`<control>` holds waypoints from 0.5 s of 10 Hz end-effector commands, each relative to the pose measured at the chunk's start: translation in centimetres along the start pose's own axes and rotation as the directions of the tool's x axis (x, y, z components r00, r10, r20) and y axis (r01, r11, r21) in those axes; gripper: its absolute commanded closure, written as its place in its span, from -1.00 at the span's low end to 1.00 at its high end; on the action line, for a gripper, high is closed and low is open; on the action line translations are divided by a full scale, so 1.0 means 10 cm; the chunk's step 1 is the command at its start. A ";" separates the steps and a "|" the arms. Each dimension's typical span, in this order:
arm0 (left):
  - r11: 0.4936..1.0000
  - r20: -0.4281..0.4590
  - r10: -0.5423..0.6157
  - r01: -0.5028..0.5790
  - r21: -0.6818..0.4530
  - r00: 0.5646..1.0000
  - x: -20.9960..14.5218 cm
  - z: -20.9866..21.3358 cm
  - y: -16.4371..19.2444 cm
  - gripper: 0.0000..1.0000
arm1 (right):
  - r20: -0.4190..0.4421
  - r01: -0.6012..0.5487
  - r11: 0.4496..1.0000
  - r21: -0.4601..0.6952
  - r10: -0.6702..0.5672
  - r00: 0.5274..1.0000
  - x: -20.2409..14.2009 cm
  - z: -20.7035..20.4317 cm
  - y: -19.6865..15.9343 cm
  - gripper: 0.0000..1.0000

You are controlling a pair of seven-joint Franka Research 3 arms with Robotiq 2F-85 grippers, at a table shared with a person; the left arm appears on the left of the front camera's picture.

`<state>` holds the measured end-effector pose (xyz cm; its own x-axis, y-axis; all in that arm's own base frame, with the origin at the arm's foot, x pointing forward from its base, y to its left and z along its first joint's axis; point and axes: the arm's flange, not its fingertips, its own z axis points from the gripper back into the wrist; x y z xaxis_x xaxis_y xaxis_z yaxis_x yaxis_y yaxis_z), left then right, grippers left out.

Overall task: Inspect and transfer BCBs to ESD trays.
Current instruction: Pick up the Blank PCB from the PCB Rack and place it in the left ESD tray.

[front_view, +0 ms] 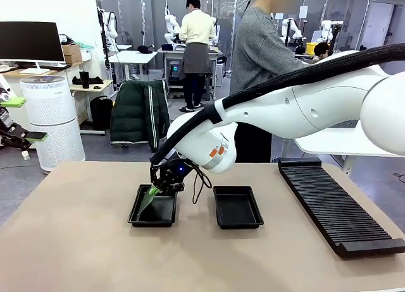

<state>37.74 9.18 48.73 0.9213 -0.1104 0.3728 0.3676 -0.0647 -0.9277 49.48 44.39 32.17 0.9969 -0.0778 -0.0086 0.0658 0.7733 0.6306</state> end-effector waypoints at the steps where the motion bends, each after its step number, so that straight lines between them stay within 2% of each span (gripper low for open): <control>1: 1.000 0.003 -0.002 0.002 0.001 1.000 0.00 0.01 -0.01 -1.00 | -0.010 0.028 0.998 -0.048 -0.029 1.000 0.03 -0.02 0.10 0.96; 2: 1.000 0.003 -0.002 0.002 0.001 1.000 0.00 0.01 -0.01 -1.00 | -0.019 0.041 0.997 -0.067 -0.042 0.999 0.04 -0.01 0.11 0.96; 4: 1.000 0.003 -0.002 0.002 0.001 1.000 0.00 0.01 -0.01 -1.00 | -0.038 0.058 0.993 -0.107 -0.063 0.997 0.05 0.00 0.14 0.71; 5: 1.000 0.003 -0.002 0.002 0.001 1.000 0.00 0.01 -0.01 -1.00 | -0.041 0.062 0.990 -0.125 -0.067 0.997 0.06 0.02 0.17 0.50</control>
<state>37.74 9.18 48.73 0.9213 -0.1104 0.3728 0.3676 -0.0647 -0.9277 49.79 44.70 32.43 0.9931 -0.0934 -0.0708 0.1171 0.8192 0.5615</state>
